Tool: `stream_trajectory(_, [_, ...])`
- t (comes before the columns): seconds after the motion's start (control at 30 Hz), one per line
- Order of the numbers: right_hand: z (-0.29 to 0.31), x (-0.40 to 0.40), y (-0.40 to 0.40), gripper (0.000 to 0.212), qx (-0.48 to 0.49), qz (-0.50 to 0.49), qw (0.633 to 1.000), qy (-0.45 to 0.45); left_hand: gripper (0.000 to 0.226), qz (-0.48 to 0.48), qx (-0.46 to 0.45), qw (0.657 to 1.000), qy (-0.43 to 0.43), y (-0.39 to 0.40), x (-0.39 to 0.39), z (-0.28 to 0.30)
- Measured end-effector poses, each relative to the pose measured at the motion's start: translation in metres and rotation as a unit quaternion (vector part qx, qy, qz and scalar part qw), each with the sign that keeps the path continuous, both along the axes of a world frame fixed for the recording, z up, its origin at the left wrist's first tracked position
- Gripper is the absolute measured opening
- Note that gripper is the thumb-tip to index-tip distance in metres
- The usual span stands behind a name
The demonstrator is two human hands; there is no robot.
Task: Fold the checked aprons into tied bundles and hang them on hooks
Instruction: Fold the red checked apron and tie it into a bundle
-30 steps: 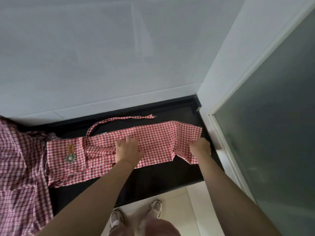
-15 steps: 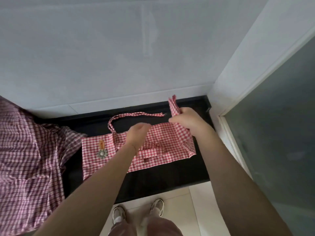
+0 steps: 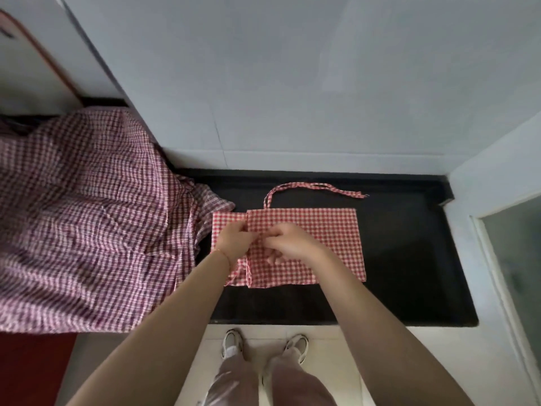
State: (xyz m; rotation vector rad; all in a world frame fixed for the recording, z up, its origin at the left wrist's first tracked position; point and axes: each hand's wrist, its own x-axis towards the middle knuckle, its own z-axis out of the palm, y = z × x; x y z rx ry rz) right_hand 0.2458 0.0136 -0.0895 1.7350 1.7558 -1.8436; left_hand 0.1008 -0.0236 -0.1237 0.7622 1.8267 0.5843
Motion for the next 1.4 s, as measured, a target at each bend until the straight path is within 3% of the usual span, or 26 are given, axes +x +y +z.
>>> stream_trajectory(0.1, [-0.025, 0.008, 0.001, 0.009, 0.128, -0.029, 0.980, -0.151, 0.024, -0.008, 0.002, 0.993, 0.120, 0.002, -0.008, -0.006])
stream_trajectory(0.2, [-0.043, 0.028, -0.002, 0.016, 0.269, -0.097, 0.905, -0.315, 0.041, -0.039, -0.061, 0.979, 0.190, 0.002, -0.018, -0.016])
stream_trajectory(0.3, [-0.050, 0.061, -0.003, 0.038, 0.243, -0.217, 0.866, -0.379, 0.049, -0.044, -0.111, 0.977, 0.176, 0.004, -0.024, -0.025])
stream_trajectory(0.4, [-0.048, 0.089, 0.000, 0.035, 0.073, -0.371, 0.886, -0.270, 0.048, -0.044, -0.107, 0.977, 0.181, 0.003, -0.025, -0.025])
stream_trajectory(0.47, [-0.039, 0.094, -0.002, 0.026, -0.026, -0.403, 0.899, -0.168, 0.049, -0.048, -0.113, 0.975, 0.184, 0.002, -0.023, -0.020])
stream_trajectory(0.57, [-0.037, 0.097, -0.003, 0.011, -0.013, -0.330, 0.933, -0.142, 0.052, -0.072, -0.122, 0.973, 0.182, -0.001, -0.020, -0.011])
stream_trajectory(0.63, [-0.037, 0.100, -0.001, 0.010, 0.032, -0.327, 0.931, -0.156, 0.047, -0.082, -0.090, 0.977, 0.172, -0.002, -0.017, -0.008])
stream_trajectory(0.73, [-0.036, 0.112, 0.001, 0.015, 0.128, -0.328, 0.902, -0.248, 0.015, -0.070, -0.015, 0.992, 0.103, -0.003, -0.004, -0.005])
stream_trajectory(0.8, [-0.036, 0.116, 0.003, 0.016, 0.181, -0.304, 0.880, -0.317, 0.016, -0.050, 0.006, 0.998, 0.048, -0.002, 0.006, -0.002])
stream_trajectory(0.87, [-0.032, 0.115, 0.002, 0.031, 0.207, -0.276, 0.861, -0.373, 0.017, -0.018, 0.013, 1.000, 0.012, -0.001, 0.011, 0.005])
stream_trajectory(0.93, [-0.028, 0.114, 0.002, 0.041, 0.226, -0.270, 0.846, -0.402, 0.021, 0.029, 0.017, 0.994, -0.105, -0.002, 0.007, 0.011])
stream_trajectory(1.0, [-0.026, 0.112, 0.003, 0.042, 0.232, -0.270, 0.840, -0.410, 0.022, 0.068, 0.039, 0.964, -0.255, -0.006, 0.001, 0.020])
stream_trajectory(1.03, [-0.027, 0.111, 0.003, 0.042, 0.232, -0.265, 0.841, -0.411, 0.022, 0.095, 0.047, 0.953, -0.284, -0.008, -0.004, 0.020])
stream_trajectory(1.1, [-0.031, 0.108, 0.002, 0.041, 0.228, -0.254, 0.850, -0.402, 0.023, 0.161, 0.031, 0.966, -0.201, -0.009, -0.015, 0.008])
stream_trajectory(1.2, [-0.035, 0.099, 0.000, 0.044, 0.206, -0.237, 0.873, -0.374, 0.043, 0.080, -0.085, 0.988, 0.096, -0.014, -0.029, -0.015])
stream_trajectory(1.23, [-0.039, 0.098, 0.000, 0.045, 0.190, -0.239, 0.881, -0.362, 0.045, 0.044, -0.100, 0.985, 0.131, -0.017, -0.032, -0.023])
stream_trajectory(1.4, [-0.051, 0.102, 0.002, 0.046, 0.077, -0.339, 0.904, -0.249, 0.030, 0.002, -0.068, 0.989, 0.133, -0.023, -0.031, -0.032])
